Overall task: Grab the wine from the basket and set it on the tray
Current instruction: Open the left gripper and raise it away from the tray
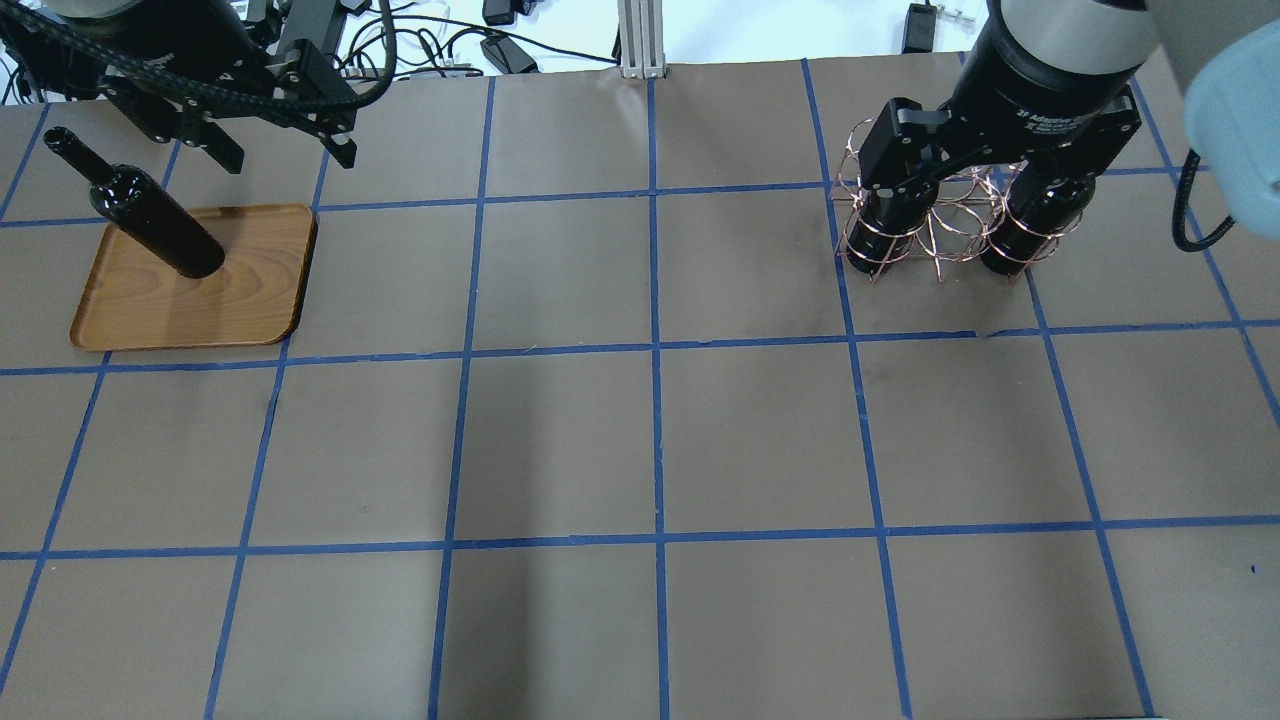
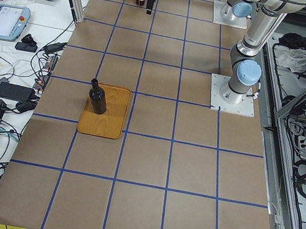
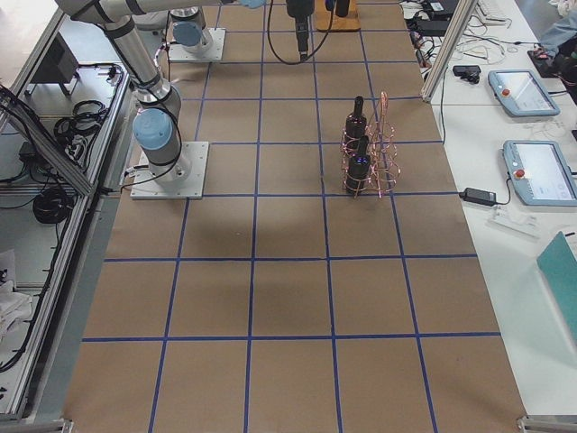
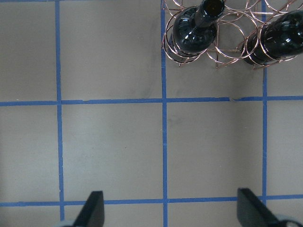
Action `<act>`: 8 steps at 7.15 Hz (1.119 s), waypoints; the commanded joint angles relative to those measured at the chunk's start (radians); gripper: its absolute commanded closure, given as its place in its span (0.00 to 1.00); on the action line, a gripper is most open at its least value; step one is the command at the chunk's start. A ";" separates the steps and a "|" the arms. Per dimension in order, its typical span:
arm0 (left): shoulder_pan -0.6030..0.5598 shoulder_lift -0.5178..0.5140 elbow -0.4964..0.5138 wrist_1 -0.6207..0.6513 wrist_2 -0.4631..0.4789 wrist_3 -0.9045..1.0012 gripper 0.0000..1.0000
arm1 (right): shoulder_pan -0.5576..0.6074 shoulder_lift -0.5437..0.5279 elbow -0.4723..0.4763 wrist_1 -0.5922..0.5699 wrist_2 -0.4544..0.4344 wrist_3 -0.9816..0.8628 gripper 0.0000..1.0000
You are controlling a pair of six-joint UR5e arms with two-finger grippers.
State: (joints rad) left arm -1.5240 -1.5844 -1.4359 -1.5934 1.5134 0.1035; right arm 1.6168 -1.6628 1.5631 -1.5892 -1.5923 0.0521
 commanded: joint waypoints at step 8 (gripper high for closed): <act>-0.028 0.073 -0.087 0.010 0.061 -0.054 0.00 | 0.000 0.000 0.000 0.000 0.000 0.002 0.00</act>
State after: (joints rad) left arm -1.5524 -1.5116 -1.5226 -1.5834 1.5790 0.0496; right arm 1.6168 -1.6623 1.5631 -1.5892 -1.5923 0.0525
